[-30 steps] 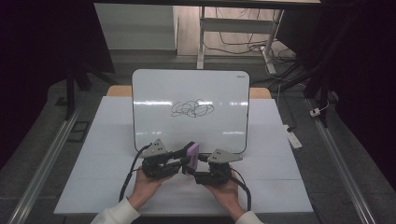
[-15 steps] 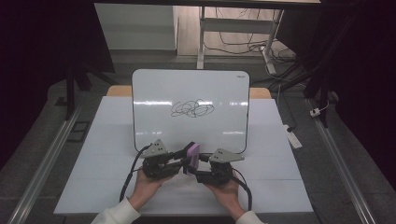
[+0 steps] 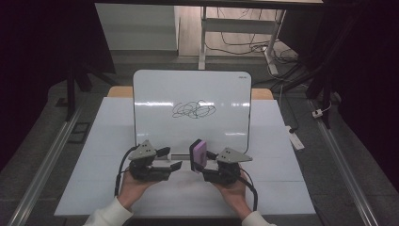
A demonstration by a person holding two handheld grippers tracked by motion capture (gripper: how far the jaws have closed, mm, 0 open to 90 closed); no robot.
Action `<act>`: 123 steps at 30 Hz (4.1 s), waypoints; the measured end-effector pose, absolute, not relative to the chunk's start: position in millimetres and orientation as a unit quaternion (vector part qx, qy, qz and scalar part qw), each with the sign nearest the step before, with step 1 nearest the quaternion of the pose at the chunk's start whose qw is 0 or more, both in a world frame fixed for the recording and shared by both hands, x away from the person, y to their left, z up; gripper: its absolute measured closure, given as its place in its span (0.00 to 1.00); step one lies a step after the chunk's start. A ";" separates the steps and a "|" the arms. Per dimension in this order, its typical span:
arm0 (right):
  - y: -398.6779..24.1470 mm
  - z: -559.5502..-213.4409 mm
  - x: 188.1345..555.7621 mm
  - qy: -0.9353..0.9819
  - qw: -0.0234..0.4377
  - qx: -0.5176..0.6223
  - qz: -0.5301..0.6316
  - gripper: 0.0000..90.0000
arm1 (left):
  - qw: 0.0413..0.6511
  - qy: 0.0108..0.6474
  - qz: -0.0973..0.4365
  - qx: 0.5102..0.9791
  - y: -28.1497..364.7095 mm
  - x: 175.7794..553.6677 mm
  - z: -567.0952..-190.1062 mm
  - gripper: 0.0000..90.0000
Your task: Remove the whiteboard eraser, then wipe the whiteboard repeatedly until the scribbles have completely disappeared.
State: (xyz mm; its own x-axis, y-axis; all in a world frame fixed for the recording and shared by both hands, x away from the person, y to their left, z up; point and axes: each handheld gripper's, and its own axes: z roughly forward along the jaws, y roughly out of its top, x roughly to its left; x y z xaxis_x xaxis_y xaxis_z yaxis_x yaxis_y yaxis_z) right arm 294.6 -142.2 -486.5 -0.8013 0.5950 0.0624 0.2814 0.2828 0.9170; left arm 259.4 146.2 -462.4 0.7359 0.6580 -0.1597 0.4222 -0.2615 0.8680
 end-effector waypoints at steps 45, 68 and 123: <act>-167.9 -419.9 371.6 0.726 0.266 0.366 0.518 0.45 | 0.448 0.435 0.120 0.772 239.1 240.8 -507.6 0.28; -86.1 -421.5 392.9 0.755 0.273 0.378 0.460 0.45 | 0.450 0.435 0.126 0.770 239.8 239.8 -507.6 0.28; -39.1 -434.6 386.7 0.757 0.248 0.354 0.490 0.45 | 0.455 0.439 0.126 0.764 244.4 239.7 -507.7 0.28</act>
